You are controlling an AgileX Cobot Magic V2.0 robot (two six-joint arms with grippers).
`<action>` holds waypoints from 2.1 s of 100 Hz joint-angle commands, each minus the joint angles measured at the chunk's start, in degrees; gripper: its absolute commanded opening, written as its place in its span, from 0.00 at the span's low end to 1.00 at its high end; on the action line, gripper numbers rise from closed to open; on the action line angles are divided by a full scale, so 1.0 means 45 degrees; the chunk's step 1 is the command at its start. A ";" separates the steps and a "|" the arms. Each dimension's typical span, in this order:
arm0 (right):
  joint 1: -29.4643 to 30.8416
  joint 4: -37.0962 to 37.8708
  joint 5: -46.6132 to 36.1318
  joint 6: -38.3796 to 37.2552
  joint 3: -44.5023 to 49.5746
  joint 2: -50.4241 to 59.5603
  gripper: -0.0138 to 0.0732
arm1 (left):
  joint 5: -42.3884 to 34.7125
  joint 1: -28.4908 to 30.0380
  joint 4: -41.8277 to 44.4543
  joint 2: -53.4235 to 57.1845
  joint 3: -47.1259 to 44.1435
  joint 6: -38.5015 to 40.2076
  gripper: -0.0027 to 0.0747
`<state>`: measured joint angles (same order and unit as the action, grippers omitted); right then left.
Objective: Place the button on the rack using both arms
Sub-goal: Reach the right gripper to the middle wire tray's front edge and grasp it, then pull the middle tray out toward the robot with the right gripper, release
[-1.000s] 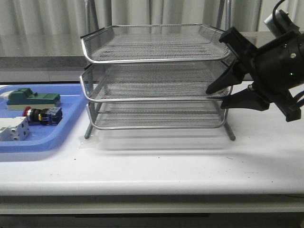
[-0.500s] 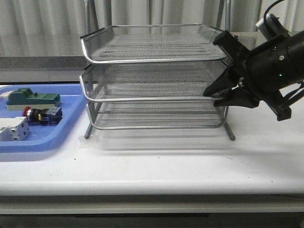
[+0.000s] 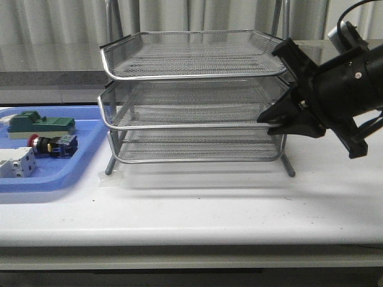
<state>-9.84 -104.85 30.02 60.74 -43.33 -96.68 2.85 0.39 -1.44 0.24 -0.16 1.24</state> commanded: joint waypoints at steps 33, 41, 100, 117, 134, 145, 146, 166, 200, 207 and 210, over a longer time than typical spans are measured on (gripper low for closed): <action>-0.0066 0.0622 0.1079 0.0715 0.3302 0.2450 0.09 | -0.1042 0.0017 -0.0006 0.0409 -0.0448 0.0079 0.01; -0.0066 0.0636 0.1092 0.1030 0.3665 0.2829 0.09 | -0.1042 0.0017 -0.0006 0.0409 -0.0448 0.0079 0.01; -0.0066 0.0915 0.3146 0.2863 0.3805 0.3262 0.77 | -0.1042 0.0017 -0.0006 0.0409 -0.0448 0.0079 0.01; -0.0066 0.2449 0.3507 0.2402 0.3805 0.3262 0.77 | -0.1042 0.0017 -0.0006 0.0409 -0.0448 0.0079 0.01; -0.0066 0.4773 0.3111 0.1203 0.3805 0.3572 0.77 | -0.1042 0.0017 -0.0006 0.0409 -0.0448 0.0079 0.01; -0.0066 0.6569 0.2711 -0.0184 0.3740 0.4428 0.77 | -0.1042 0.0017 -0.0006 0.0409 -0.0448 0.0079 0.01; -0.0066 0.6697 0.2656 -0.0399 0.3710 0.4494 0.77 | -0.1042 0.0017 -0.0006 0.0409 -0.0448 0.0079 0.01; -0.0066 1.1211 0.2279 -0.4323 0.3036 0.6794 0.77 | -0.1042 0.0017 -0.0006 0.0409 -0.0448 0.0079 0.01; -0.0066 2.0239 0.3916 -1.2192 0.0571 1.0150 0.77 | -0.1042 0.0017 -0.0006 0.0409 -0.0448 0.0079 0.01; -0.0066 2.1684 0.4214 -1.3326 0.0183 1.0727 0.77 | -0.1042 0.0017 -0.0006 0.0409 -0.0448 0.0079 0.01; -0.0066 2.2150 0.4275 -1.3695 0.0075 1.0884 0.77 | -0.1042 0.0017 -0.0006 0.0409 -0.0448 0.0079 0.01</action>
<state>-10.07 -12.93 49.04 5.86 -39.54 -50.83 2.85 0.39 -1.44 0.24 -0.16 1.24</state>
